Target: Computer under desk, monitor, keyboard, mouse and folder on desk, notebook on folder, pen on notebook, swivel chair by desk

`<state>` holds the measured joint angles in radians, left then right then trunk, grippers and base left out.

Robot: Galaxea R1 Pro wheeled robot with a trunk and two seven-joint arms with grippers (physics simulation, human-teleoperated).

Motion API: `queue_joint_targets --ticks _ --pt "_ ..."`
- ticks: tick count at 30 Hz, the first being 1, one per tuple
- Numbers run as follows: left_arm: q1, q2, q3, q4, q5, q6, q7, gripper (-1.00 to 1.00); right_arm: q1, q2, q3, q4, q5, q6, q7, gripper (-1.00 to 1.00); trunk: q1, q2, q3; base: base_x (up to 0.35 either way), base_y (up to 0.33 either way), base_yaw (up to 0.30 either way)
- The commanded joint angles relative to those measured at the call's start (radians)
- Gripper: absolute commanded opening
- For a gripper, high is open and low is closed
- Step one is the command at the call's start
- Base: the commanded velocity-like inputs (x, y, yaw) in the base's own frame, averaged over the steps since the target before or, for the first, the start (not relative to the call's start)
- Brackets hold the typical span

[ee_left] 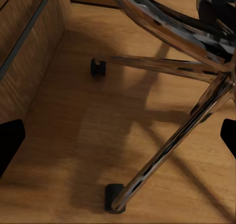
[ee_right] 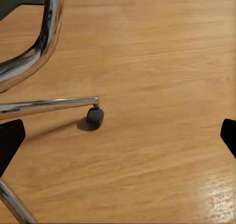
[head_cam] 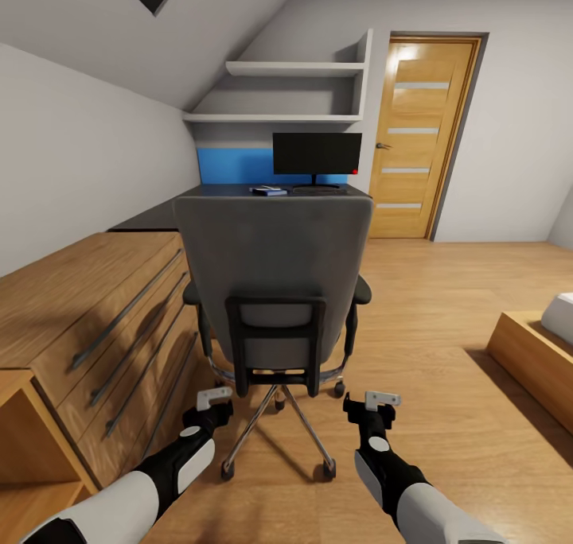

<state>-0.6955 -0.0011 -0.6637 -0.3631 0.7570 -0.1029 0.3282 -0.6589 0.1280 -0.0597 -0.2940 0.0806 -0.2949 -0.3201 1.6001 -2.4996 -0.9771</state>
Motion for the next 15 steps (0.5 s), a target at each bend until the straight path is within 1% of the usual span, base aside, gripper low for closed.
queue_joint_targets --ticks 1,5,8,11,13,15 --pt "-0.001 0.001 -0.008 0.000 0.010 -0.011 0.006 1.00 -0.001 0.000 -0.006 0.001 0.008 -0.003 -0.002 1.00 0.000 0.000 -0.001 0.035 0.000 0.000" --pt "-0.001 0.003 -0.007 0.000 0.011 -0.030 0.007 1.00 -0.001 -0.006 -0.006 0.001 0.008 -0.003 -0.002 1.00 0.000 0.000 -0.001 0.045 0.000 0.000" --pt "-0.001 0.006 0.006 0.000 0.016 -0.035 0.007 1.00 -0.001 -0.008 -0.005 0.001 0.008 -0.003 -0.001 1.00 0.000 0.000 -0.001 0.200 0.000 0.000" --pt "-0.001 0.007 0.022 0.000 0.017 -0.035 0.009 1.00 -0.001 -0.008 -0.005 0.001 0.008 -0.003 -0.002 1.00 0.000 0.000 -0.001 0.084 0.000 0.000" --pt "-0.001 0.007 0.026 0.000 0.018 -0.035 0.010 1.00 -0.001 -0.008 -0.005 0.001 0.008 -0.003 -0.002 1.00 0.000 0.000 -0.001 0.116 0.000 0.000" --pt "-0.001 0.007 0.027 0.000 0.018 -0.035 0.009 1.00 -0.001 -0.008 -0.005 0.001 0.008 -0.003 -0.002 1.00 0.000 0.000 -0.001 0.227 0.000 0.000"
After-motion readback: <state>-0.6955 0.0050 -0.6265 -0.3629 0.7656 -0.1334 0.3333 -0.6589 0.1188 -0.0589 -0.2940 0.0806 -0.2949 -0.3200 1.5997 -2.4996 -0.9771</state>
